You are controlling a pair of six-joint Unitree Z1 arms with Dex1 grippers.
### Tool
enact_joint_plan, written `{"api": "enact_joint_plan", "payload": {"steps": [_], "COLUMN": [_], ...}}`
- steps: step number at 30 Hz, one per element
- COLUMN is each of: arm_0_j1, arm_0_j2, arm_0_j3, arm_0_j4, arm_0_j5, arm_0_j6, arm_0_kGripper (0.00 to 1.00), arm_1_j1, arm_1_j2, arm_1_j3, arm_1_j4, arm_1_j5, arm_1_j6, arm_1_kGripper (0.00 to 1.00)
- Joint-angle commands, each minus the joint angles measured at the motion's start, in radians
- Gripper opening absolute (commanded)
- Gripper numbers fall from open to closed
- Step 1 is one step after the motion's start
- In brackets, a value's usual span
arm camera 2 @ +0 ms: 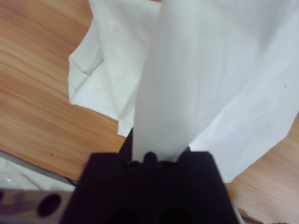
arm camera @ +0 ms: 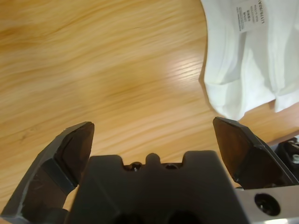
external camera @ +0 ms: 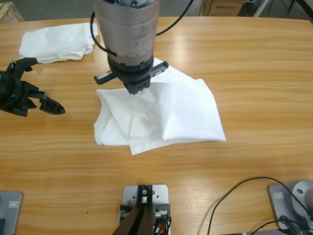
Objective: Fold clothes
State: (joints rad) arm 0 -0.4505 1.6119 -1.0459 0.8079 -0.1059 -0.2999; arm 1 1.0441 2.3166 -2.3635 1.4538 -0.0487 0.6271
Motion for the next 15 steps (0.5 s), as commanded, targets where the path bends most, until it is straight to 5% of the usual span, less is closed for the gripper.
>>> {"api": "enact_joint_plan", "payload": {"steps": [1, 9, 10, 11, 12, 13, 15], "arm_0_j1": [0.011, 0.015, 0.015, 0.015, 0.015, 0.015, 0.015], "arm_0_j2": [-0.012, -0.010, -0.010, -0.009, -0.007, -0.004, 0.002], "arm_0_j3": [0.037, 0.044, 0.044, 0.044, 0.044, 0.044, 0.044], "arm_0_j4": [0.008, 0.008, 0.008, 0.007, 0.007, 0.007, 0.007], "arm_0_j5": [-0.008, -0.008, -0.008, -0.009, -0.008, -0.008, -0.009], "arm_0_j6": [-0.013, -0.012, -0.012, -0.012, -0.012, -0.012, -0.012], "arm_0_kGripper": [0.991, 0.991, 0.991, 0.991, 0.991, 0.991, 0.991], "arm_1_j1": [0.016, 0.022, 0.022, 0.025, 0.028, 0.033, 0.042], "arm_1_j2": [0.112, 0.140, 0.144, 0.144, 0.143, 0.141, 0.142], "arm_1_j3": [-0.068, -0.128, -0.137, -0.142, -0.143, -0.143, -0.149], "arm_1_j4": [0.030, 0.054, 0.054, 0.055, 0.057, 0.059, 0.057], "arm_1_j5": [0.009, 0.033, 0.044, 0.047, 0.049, 0.057, 0.078], "arm_1_j6": [0.006, 0.008, 0.007, 0.007, 0.007, 0.008, 0.006], "arm_1_kGripper": [0.000, 0.000, 0.161, 0.680, 0.862, 0.954, 0.973]}}
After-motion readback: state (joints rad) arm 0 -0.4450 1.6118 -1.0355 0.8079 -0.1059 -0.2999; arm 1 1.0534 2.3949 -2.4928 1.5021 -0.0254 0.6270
